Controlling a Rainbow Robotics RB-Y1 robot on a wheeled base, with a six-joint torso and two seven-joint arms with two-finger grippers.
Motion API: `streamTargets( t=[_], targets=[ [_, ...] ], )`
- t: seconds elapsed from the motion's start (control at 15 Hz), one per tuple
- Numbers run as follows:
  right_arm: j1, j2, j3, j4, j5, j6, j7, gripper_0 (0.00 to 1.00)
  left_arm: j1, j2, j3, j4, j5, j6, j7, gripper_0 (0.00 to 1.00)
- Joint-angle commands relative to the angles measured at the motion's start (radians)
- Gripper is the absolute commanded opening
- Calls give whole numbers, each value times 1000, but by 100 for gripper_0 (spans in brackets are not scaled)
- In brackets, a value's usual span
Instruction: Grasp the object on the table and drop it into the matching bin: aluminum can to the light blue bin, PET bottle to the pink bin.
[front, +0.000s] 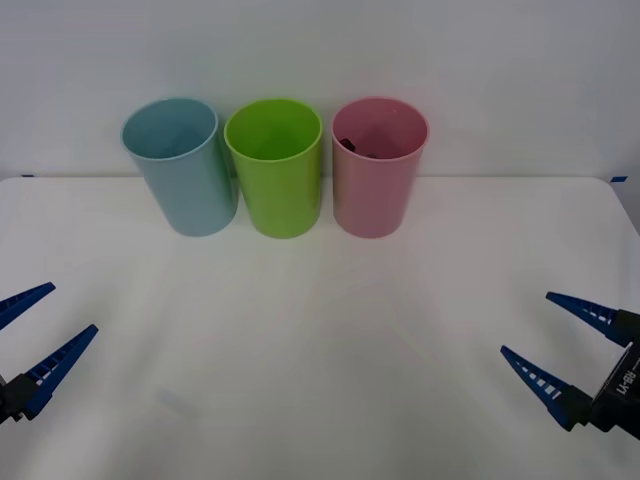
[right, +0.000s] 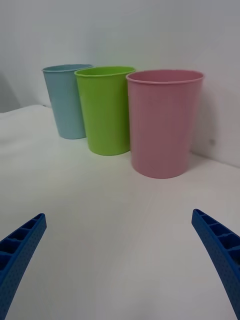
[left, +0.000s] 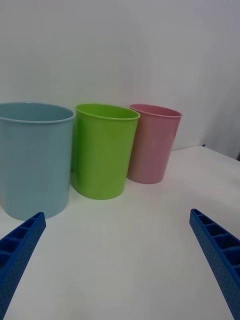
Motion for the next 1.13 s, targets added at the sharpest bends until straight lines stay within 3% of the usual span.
streamTargets(
  t=[0.07,0.4,1.13],
  targets=[
    [6,30,-37,53,0,-84,10,100,0,0,0,0,0,0,0,100],
    [18,40,-82,134,-22,-187,29,100,0,0,0,0,0,0,0,100],
    [27,40,-85,193,-3,-210,36,100,0,0,0,0,0,0,0,100]
  ],
)
